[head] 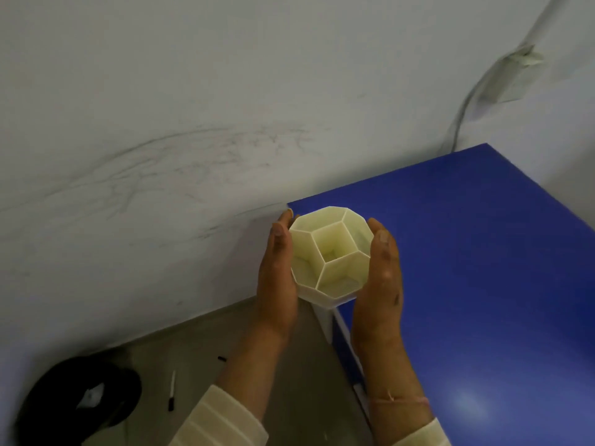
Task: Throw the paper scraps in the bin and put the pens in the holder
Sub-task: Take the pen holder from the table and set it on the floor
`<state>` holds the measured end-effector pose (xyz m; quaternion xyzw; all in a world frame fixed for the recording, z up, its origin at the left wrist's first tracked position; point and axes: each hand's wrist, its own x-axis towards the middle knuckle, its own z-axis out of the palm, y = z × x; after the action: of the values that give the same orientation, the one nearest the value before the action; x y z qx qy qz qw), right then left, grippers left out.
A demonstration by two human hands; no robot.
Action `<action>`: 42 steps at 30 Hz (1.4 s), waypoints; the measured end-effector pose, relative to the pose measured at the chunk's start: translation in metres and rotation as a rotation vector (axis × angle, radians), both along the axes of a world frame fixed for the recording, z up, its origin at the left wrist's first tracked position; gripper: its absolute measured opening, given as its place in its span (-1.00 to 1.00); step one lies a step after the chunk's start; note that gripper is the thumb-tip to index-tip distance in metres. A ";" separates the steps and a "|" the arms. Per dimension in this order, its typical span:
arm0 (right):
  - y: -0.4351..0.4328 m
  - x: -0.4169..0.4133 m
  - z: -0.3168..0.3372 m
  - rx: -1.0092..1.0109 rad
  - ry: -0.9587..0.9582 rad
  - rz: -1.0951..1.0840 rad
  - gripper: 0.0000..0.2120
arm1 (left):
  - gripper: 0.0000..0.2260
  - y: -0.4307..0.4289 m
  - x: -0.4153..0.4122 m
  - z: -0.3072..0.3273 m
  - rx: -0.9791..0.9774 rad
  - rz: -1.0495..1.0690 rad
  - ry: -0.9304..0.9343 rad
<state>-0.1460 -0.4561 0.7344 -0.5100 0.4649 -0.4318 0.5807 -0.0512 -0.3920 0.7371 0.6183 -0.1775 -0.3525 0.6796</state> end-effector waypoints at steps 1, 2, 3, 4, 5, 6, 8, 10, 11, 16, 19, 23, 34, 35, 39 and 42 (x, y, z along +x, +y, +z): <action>0.010 0.011 0.002 -0.021 -0.006 0.029 -0.53 | -0.32 0.015 0.009 0.003 -0.020 0.029 -0.003; 0.020 0.023 0.003 -0.034 -0.012 0.063 -0.57 | -0.32 0.030 0.018 0.004 -0.037 0.060 -0.001; 0.034 0.038 0.002 -0.039 -0.018 0.105 -0.60 | -0.32 0.048 0.031 0.003 -0.048 0.091 -0.002; 0.049 0.052 0.000 -0.046 -0.025 0.148 -0.61 | -0.33 0.066 0.043 0.001 -0.047 0.119 -0.009; 0.063 0.066 -0.004 -0.049 -0.029 0.195 -0.61 | -0.34 0.082 0.055 -0.001 -0.037 0.153 -0.019; 0.085 0.086 -0.012 -0.034 -0.033 0.247 -0.60 | -0.35 0.105 0.072 -0.009 -0.031 0.200 -0.017; 0.112 0.110 -0.028 0.015 -0.058 0.308 -0.58 | -0.37 0.137 0.092 -0.022 -0.024 0.246 0.012; 0.144 0.136 -0.053 0.068 -0.062 0.369 -0.56 | -0.36 0.173 0.112 -0.045 -0.001 0.301 0.031; 0.160 0.146 -0.068 0.106 -0.058 0.396 -0.52 | -0.35 0.191 0.120 -0.059 0.010 0.325 0.045; 0.229 0.180 -0.154 0.253 -0.009 0.489 -0.37 | -0.40 0.271 0.145 -0.156 0.066 0.456 0.105; 0.257 0.189 -0.220 0.317 0.001 0.509 -0.42 | -0.40 0.305 0.150 -0.226 0.068 0.491 0.166; 0.282 0.190 -0.325 0.372 0.029 0.467 -0.49 | -0.38 0.335 0.147 -0.328 0.083 0.507 0.226; 0.307 0.183 -0.587 0.444 0.034 0.418 -0.42 | -0.41 0.365 0.144 -0.588 0.211 0.508 0.293; 0.308 0.184 -0.603 0.450 0.034 0.409 -0.43 | -0.42 0.365 0.145 -0.604 0.207 0.519 0.302; 0.315 0.182 -0.655 0.484 0.027 0.403 -0.44 | -0.44 0.369 0.143 -0.654 0.208 0.537 0.343; 0.320 0.180 -0.685 0.505 0.012 0.382 -0.43 | -0.39 0.376 0.147 -0.679 0.189 0.535 0.349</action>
<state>0.0345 -0.1356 0.0491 -0.4304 0.4566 -0.1827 0.7569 0.0961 -0.0160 0.0579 0.6338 0.1435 -0.2771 0.7078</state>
